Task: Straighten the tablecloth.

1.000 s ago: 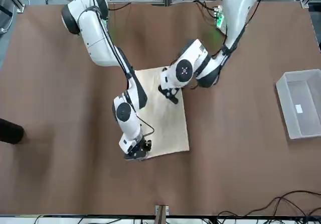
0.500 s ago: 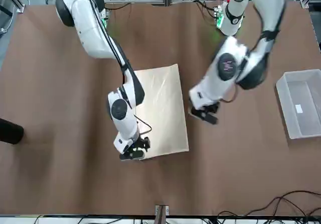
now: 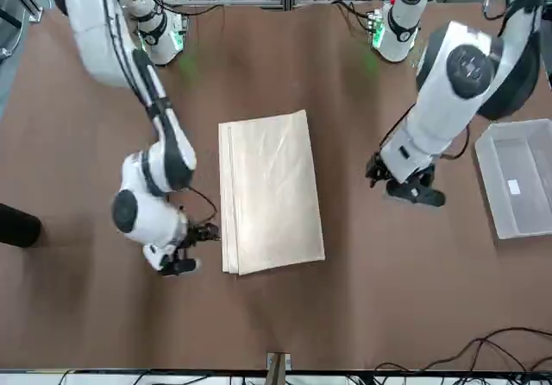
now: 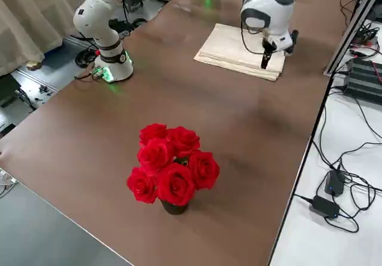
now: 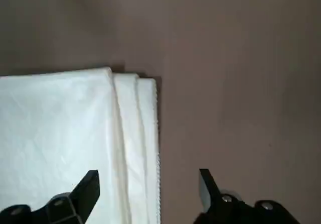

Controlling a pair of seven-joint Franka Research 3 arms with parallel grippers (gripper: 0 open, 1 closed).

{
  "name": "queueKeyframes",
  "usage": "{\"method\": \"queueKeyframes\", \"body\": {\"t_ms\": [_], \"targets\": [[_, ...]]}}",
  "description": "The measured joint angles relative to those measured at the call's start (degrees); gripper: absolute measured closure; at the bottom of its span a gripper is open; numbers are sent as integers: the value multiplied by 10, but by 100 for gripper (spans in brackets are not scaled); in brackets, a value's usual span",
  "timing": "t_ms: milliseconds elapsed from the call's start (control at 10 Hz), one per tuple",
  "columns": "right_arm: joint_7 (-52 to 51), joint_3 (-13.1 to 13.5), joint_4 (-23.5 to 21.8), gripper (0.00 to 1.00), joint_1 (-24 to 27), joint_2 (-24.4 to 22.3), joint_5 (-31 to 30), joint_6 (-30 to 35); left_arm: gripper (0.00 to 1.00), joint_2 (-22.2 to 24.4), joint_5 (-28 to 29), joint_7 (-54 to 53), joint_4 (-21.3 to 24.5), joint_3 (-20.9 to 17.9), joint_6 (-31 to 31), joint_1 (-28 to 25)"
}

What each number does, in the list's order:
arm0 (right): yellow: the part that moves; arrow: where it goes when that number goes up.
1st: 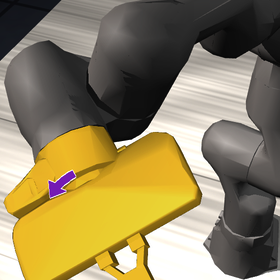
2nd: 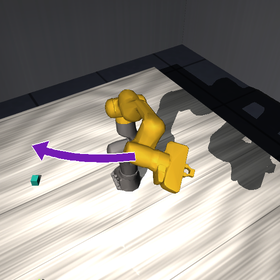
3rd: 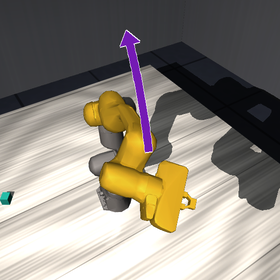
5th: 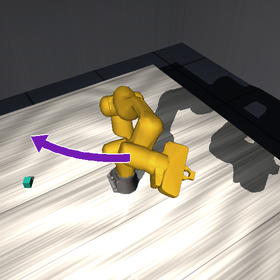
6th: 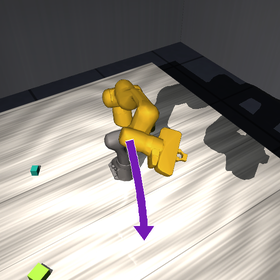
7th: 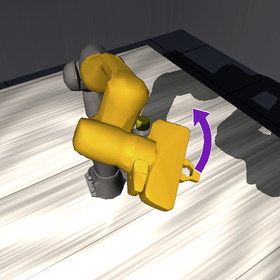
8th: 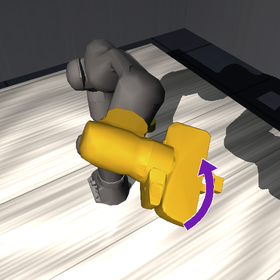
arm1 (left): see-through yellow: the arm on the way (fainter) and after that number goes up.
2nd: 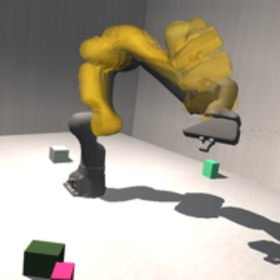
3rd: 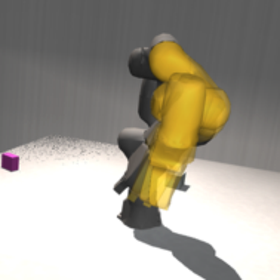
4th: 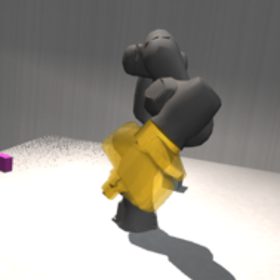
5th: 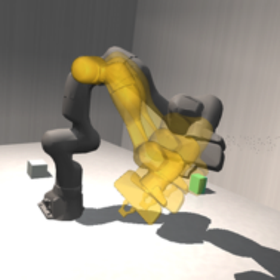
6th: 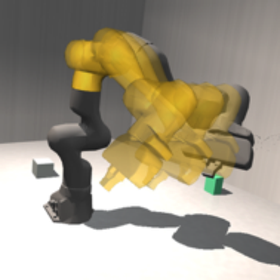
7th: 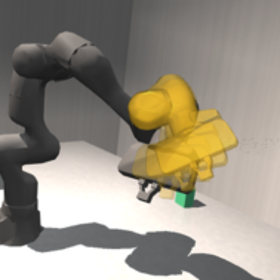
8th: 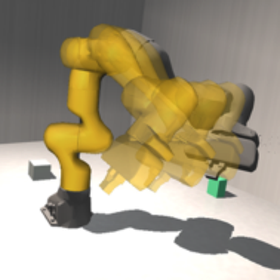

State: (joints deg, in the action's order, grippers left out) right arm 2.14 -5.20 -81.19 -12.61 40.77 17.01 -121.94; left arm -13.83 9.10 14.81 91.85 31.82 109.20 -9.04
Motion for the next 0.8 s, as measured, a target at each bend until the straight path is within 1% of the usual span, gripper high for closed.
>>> {"method": "queueKeyframes", "body": {"t_ms": [100, 200, 300, 400, 500, 600, 800], "targets": [[-24, -19, -52, 11, 22, -17, 27, -25, 0, 22, -25, -2, 0, -35, -13, 9], [-46, -37, -111, 11, 37, -34, 61, -64, 0, 47, -48, -5, 1, -87, -28, 38], [-64, -54, -167, 11, 44, -50, 82, -115, 0, 68, -60, -5, 1, -132, -45, 66], [-71, -68, -215, 11, 45, -65, 89, -166, 0, 85, -69, -7, 2, -158, -58, 80], [-71, -83, -252, 11, 45, -75, 95, -207, 0, 96, -80, -21, 4, -181, -71, 89], [-72, -97, -278, 11, 45, -80, 109, -232, 0, 104, -95, -49, 4, -208, -86, 95], [-75, -107, -302, 11, 45, -82, 125, -245, 0, 128, -140, -108, 4, -273, -123, 96]]}}
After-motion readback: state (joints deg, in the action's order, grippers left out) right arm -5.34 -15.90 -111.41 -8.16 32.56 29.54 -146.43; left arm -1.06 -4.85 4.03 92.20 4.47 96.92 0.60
